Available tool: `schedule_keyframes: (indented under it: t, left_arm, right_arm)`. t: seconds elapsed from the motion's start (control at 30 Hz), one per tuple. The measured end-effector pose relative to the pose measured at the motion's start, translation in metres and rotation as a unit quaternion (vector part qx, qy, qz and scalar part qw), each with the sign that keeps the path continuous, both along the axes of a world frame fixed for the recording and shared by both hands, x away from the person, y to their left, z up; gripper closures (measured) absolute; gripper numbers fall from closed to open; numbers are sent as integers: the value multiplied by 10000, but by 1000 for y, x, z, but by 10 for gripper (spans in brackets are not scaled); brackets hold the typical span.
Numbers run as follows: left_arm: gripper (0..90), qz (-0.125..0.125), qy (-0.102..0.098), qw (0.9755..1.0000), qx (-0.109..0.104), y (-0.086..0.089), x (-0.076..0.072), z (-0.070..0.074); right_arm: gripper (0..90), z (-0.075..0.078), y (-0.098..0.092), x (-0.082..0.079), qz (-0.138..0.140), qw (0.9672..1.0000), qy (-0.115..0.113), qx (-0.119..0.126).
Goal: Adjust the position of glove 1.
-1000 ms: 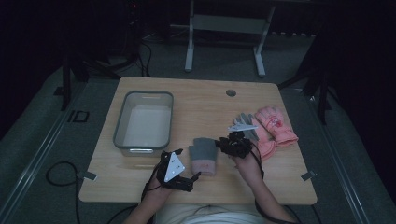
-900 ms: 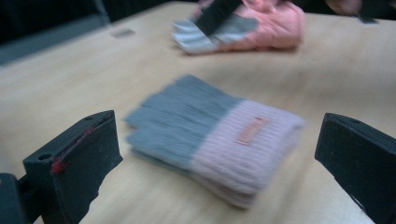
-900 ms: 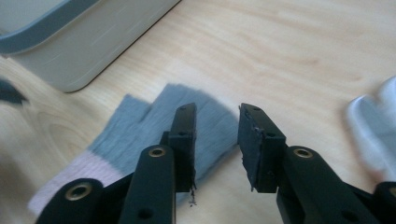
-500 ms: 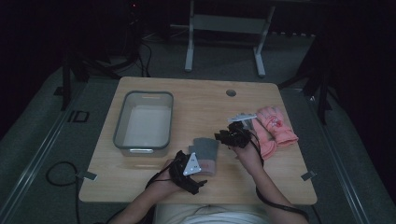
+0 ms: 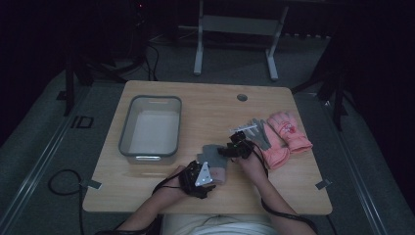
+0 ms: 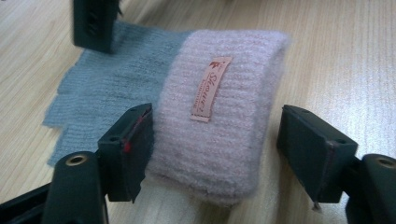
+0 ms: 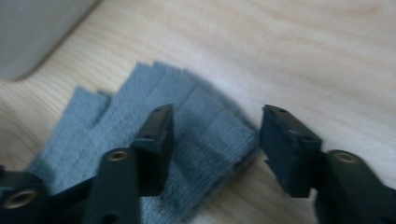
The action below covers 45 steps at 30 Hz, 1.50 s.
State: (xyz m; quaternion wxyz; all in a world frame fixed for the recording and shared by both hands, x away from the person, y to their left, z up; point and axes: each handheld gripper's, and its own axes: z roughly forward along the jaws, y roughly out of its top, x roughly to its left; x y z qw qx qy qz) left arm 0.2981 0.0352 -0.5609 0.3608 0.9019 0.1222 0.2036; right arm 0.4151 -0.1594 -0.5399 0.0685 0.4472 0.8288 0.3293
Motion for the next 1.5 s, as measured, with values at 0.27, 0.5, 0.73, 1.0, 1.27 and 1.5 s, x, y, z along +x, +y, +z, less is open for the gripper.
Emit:
schedule_keyframes:
  t: [0.27,0.5,0.73,1.0,1.27,1.5]
  left_arm:
    - [452,186,38,9998,45,0,3,2]
    - [592,228,195,9995,-40,2,7,6]
    - [664,222,340,9992,-6,2,10,12]
    - [687,247,535,9982,91,5,13,21]
    - [688,226,500,9985,86,14,15,52]
    - [688,156,457,9986,213,20,23,80]
  right_arm:
    - [408,-4,1,-2,-189,9998,84,39]
    - [519,-4,7,-3,-39,9999,112,31]
    - [716,-4,11,0,268,9984,365,331]
    - [745,10,13,-7,470,9979,-2,455]
    - [745,44,15,-14,622,9950,-360,687]
    - [746,73,18,-14,650,9925,-624,829]
